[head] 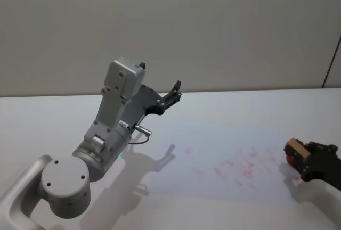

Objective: Use the one hand to pick up the stamp and affix it onto the A4 paper.

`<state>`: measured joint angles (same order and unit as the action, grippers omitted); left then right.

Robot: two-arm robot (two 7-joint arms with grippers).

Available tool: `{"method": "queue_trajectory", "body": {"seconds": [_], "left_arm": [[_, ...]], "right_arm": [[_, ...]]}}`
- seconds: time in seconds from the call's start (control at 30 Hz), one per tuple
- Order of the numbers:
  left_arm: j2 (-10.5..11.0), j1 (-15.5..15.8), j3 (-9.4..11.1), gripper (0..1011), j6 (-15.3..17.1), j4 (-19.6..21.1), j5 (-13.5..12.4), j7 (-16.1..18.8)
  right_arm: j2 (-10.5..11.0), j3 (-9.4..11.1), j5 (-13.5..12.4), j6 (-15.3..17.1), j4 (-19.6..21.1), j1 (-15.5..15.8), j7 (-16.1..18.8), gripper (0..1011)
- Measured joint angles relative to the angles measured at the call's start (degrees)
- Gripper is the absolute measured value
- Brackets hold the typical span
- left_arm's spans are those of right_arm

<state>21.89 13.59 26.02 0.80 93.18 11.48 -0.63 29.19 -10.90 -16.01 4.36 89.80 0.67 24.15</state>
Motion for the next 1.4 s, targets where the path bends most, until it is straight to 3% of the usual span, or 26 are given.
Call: {"method": "queue_trajectory", "body": {"seconds": [0.37, 1.4], "left_arm": [[0.00, 0.00, 0.00, 1001, 0.00, 0.00, 0.00, 0.00], [0.00, 0.00, 0.00, 1001, 0.00, 0.00, 0.00, 0.00]], "right_arm": [[1.00, 0.56, 0.93, 0.39, -1.93, 0.85, -1.72, 220], [-2.12, -1.11, 4.43, -0.78, -8.16, -3.48, -3.36, 220]]}}
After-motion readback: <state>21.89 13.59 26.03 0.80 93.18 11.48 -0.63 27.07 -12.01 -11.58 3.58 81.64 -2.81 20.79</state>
